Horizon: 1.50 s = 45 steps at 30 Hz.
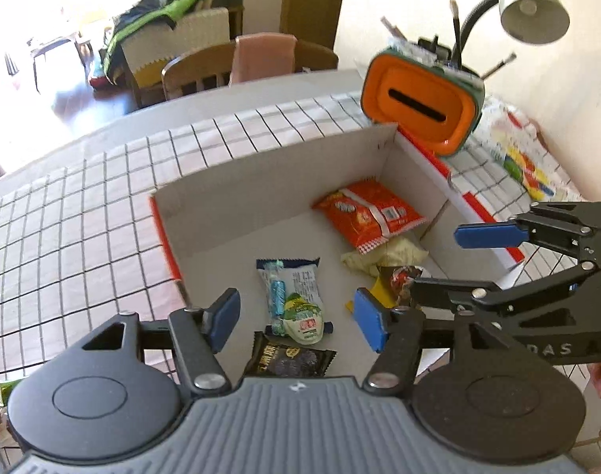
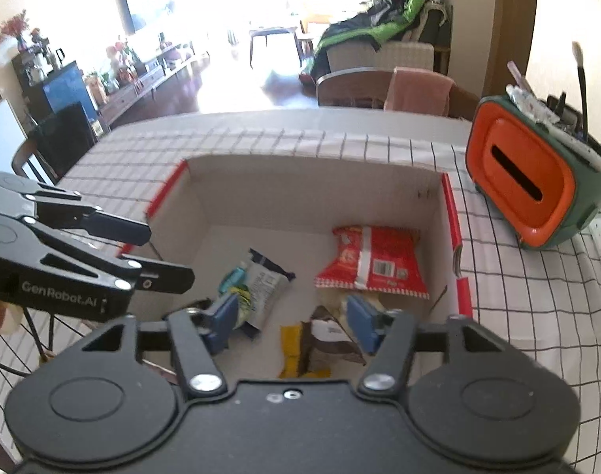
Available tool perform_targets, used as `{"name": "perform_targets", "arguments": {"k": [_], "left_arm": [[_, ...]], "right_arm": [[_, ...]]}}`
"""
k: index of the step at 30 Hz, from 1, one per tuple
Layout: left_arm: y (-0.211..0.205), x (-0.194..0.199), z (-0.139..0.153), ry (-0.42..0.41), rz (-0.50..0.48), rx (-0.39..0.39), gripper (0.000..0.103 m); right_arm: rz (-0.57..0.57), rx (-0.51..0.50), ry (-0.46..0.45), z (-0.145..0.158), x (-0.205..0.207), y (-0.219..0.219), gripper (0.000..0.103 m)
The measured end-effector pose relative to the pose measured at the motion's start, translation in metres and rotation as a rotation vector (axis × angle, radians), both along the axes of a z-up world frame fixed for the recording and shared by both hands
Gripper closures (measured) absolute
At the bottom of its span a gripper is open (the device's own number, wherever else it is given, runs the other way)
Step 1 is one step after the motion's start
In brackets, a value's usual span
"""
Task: Organize snacks
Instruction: 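Withdraw both tools from the box back toward the snack pile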
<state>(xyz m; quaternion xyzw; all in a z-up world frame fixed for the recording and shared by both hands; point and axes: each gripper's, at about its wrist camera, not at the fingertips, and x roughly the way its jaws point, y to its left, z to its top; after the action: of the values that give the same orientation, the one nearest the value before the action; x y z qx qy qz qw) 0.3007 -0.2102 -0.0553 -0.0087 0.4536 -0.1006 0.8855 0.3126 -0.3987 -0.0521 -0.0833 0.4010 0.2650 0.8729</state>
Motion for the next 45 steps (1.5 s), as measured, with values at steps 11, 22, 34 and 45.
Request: {"name": "perform_targets", "arguments": {"k": [11,22,34,45], "left_arm": [[0.032,-0.037,0.027,-0.116,0.058,-0.041,0.028],[0.083,-0.087,0.034,-0.193,0.118,-0.033,0.020],[0.176,-0.135,0.022,-0.225,0.207,0.017,0.014],[0.271,-0.168,-0.014,-0.130,0.285,0.040,0.014]], "right_arm": [[0.041,0.064,-0.064,0.025,-0.025,0.019,0.011],[0.104,0.130,-0.137,0.039,-0.047,0.065,0.000],[0.181,0.117,-0.074,0.017,-0.073,0.156,0.000],[0.273,0.048,-0.020,-0.014,-0.091,0.232,0.000]]}}
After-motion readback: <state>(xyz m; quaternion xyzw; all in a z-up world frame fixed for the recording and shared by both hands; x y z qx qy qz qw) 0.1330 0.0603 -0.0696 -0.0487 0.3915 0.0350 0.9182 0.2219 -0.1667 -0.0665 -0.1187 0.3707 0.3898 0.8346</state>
